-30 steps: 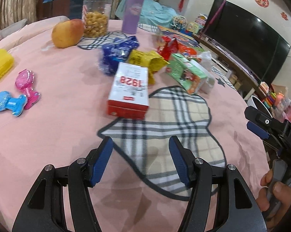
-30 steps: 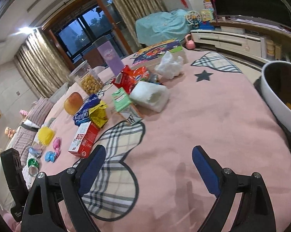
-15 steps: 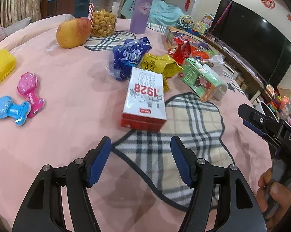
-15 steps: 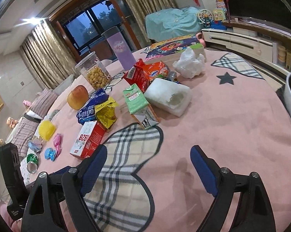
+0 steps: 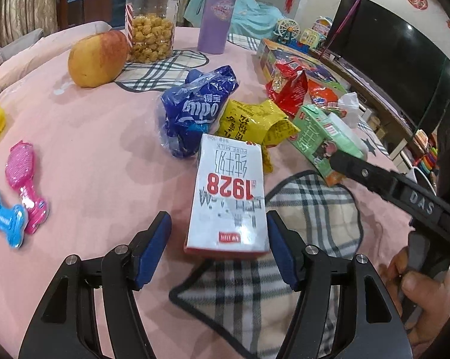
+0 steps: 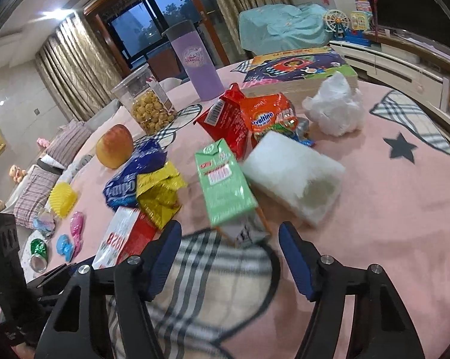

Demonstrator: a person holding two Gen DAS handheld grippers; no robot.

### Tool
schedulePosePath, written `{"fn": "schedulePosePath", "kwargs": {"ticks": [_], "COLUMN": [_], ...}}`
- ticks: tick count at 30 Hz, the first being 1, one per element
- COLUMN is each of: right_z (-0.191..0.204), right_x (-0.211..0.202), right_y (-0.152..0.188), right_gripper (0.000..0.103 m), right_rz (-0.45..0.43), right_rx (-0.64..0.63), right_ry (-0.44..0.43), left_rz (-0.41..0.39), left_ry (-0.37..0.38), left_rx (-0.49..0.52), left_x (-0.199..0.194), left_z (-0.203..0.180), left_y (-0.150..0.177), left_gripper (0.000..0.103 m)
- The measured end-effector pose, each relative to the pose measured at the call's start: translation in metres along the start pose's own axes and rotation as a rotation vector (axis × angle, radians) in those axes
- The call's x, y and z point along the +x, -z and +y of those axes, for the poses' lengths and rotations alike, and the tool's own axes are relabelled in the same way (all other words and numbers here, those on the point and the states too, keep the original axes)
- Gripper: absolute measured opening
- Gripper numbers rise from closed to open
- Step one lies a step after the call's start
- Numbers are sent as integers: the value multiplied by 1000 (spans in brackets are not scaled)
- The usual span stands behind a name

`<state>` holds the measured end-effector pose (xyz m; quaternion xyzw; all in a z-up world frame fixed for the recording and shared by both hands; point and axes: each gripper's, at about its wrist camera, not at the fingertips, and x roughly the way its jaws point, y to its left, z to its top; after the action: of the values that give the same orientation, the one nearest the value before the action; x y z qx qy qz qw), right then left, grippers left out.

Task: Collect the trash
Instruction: 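Grasp the white-and-red milk carton with the left tool while the right grasps the green carton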

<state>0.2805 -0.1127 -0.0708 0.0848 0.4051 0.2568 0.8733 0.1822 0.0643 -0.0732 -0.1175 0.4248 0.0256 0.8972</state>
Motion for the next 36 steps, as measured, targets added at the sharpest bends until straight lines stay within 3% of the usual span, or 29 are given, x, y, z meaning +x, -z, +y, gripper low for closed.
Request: {"fn": "schedulePosePath", "kwargs": {"ticks": [3, 4, 5, 6, 23, 36], "right_z": [-1, 0, 0, 1, -15, -67], "right_x": [12, 16, 19, 22, -40, -104], "right_y": [-7, -8, -9, -10, 33, 59], "right_gripper": [60, 54, 51, 41, 37, 33], "right_rz": [16, 20, 28, 35, 13, -58], "right_rx": [-5, -8, -14, -17, 31, 136], "right_ry": [-1, 2, 8, 8, -33, 50], "left_rz": [-6, -10, -11, -11, -23, -13], "left_ry": [-2, 3, 13, 15, 116, 189], "left_rx": [10, 12, 14, 17, 115, 223], "left_x": [3, 3, 3, 4, -18, -26], "left_z": [-1, -1, -1, -2, -52, -112], "left_y": [-1, -1, -1, -2, 19, 31], "left_gripper": [64, 61, 51, 51, 50, 50]}}
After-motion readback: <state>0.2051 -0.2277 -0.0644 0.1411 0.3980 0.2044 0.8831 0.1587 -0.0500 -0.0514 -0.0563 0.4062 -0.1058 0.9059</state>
